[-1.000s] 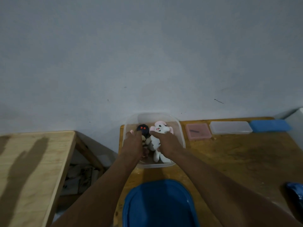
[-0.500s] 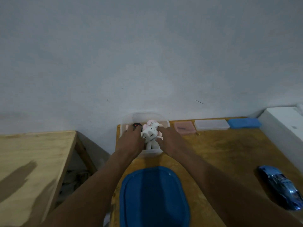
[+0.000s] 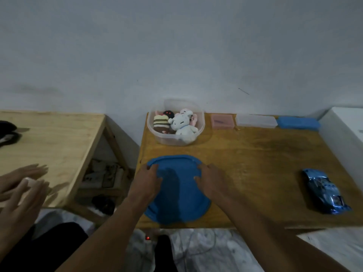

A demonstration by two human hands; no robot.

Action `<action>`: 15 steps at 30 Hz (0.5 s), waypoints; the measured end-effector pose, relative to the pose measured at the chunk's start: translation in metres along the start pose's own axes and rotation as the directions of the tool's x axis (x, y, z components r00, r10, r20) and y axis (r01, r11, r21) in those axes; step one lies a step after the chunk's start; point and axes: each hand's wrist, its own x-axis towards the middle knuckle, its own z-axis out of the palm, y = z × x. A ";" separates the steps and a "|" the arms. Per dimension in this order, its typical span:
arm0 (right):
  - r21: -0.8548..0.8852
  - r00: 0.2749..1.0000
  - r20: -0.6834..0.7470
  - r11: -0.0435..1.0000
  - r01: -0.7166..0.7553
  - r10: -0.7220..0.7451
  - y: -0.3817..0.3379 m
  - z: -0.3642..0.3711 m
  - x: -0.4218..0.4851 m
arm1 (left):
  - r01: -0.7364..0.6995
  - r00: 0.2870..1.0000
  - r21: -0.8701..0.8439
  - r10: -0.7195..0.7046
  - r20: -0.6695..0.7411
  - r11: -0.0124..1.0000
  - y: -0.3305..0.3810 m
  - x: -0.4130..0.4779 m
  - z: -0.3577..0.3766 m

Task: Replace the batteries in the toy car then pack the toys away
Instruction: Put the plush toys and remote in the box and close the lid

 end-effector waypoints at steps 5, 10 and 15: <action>0.084 0.996 0.014 0.993 -0.088 0.087 0.008 0.027 -0.023 | 0.071 0.997 -0.023 -0.071 0.004 0.997 -0.022 -0.027 0.023; 0.182 0.983 -0.028 0.968 -0.174 0.182 0.017 0.039 -0.030 | 0.163 0.987 -0.080 -0.163 0.004 0.983 -0.032 -0.034 0.033; 0.236 0.971 -0.016 0.945 -0.227 0.238 0.020 0.045 -0.022 | 0.225 0.974 -0.127 -0.227 0.004 0.966 -0.036 -0.027 0.037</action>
